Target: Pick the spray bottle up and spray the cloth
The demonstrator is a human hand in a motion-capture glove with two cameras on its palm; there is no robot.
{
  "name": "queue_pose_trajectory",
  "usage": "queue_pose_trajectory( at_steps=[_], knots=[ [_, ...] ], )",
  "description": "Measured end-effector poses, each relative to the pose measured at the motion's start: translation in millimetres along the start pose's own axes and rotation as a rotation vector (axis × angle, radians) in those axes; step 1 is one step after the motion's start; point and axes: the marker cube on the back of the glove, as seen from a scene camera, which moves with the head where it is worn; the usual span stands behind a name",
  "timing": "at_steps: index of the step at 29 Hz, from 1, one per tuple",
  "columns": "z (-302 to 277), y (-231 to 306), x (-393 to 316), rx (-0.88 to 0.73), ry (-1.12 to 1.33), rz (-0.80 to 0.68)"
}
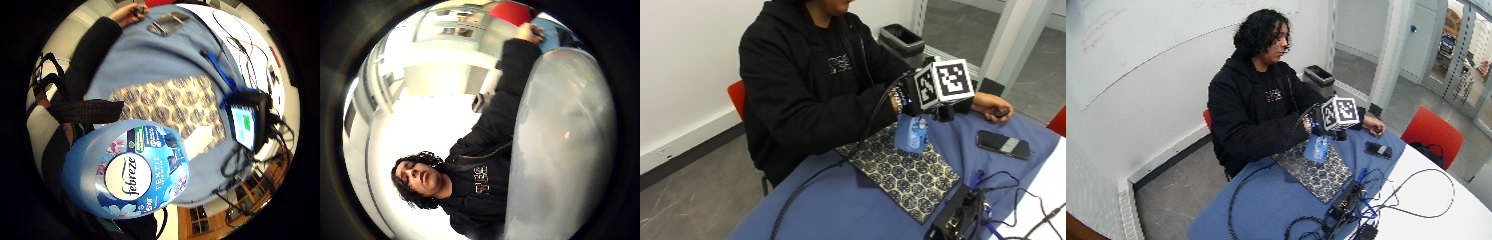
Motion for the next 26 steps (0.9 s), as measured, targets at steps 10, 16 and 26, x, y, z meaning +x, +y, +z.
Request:
queue_pose_trajectory(
  at_steps=[10,16,26],
  knots=[
    [25,-60,3,0.222,-0.291,-0.11],
    [53,-77,-9,0.387,-0.55,-0.151],
    [83,-87,-27,0.404,-0.559,-0.247]
  ],
)
